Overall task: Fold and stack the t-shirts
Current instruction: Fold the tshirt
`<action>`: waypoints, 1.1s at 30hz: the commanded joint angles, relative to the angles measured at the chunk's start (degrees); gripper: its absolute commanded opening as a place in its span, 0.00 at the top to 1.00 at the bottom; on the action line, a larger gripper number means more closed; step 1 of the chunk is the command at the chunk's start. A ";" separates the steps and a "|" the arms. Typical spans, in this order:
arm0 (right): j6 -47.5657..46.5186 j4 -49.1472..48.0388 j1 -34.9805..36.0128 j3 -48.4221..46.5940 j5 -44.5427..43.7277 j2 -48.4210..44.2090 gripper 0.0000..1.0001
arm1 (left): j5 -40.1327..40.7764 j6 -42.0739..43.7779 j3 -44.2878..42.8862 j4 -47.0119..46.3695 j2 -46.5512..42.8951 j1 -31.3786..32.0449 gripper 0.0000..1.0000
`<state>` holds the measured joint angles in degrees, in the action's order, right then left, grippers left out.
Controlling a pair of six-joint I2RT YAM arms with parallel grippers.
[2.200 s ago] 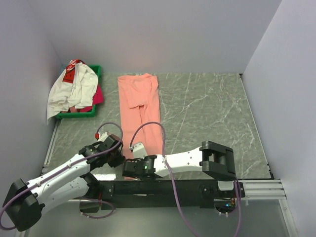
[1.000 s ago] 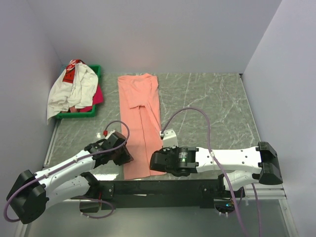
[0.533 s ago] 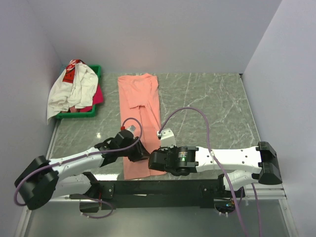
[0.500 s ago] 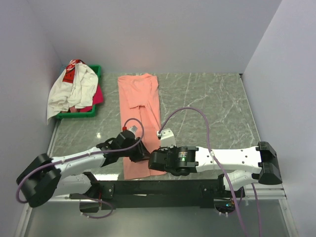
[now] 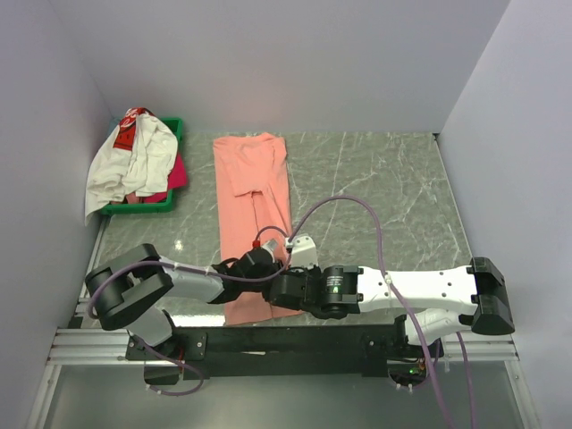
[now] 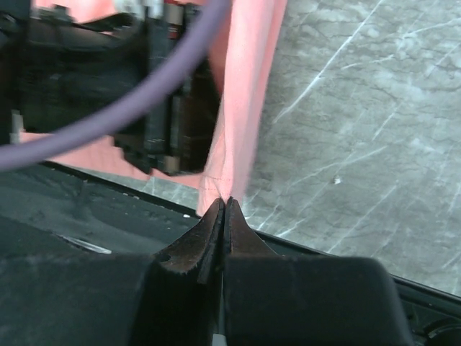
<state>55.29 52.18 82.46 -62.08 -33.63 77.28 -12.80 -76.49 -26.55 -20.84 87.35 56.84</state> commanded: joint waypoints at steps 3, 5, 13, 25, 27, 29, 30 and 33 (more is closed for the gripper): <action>1.31 -2.52 -0.19 1.35 -0.04 -2.30 1.00 | -1.26 -1.91 -3.59 -8.87 2.90 1.87 0.71; 1.58 -2.61 -0.19 1.70 0.14 -2.30 1.00 | -1.27 -1.65 -4.39 -7.38 3.79 2.22 0.70; 2.54 -3.23 -0.10 3.28 1.02 -2.39 1.00 | -1.62 0.02 -3.69 -4.30 2.39 2.66 0.58; 3.42 -3.58 -0.10 5.31 1.46 -3.01 1.00 | -3.99 3.89 -2.63 0.61 -1.66 2.66 0.64; 3.60 -3.49 -0.10 5.74 1.46 -3.44 1.00 | -4.17 4.77 -2.90 1.76 -2.27 2.66 0.67; 3.69 -3.49 -0.10 6.01 1.46 -3.97 1.00 | -3.90 5.64 -3.42 4.30 -3.23 2.58 0.76; 3.69 -3.49 -0.10 6.18 1.55 -4.41 1.00 | -3.64 6.00 -3.60 5.27 -3.67 2.58 0.80; 3.25 -4.28 -0.01 6.36 1.99 -4.85 1.00 | -2.07 7.23 -4.39 10.45 -5.78 2.49 0.99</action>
<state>57.60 49.15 82.46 -56.47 -31.05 74.98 -15.53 -71.96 -29.32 -15.22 84.86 59.11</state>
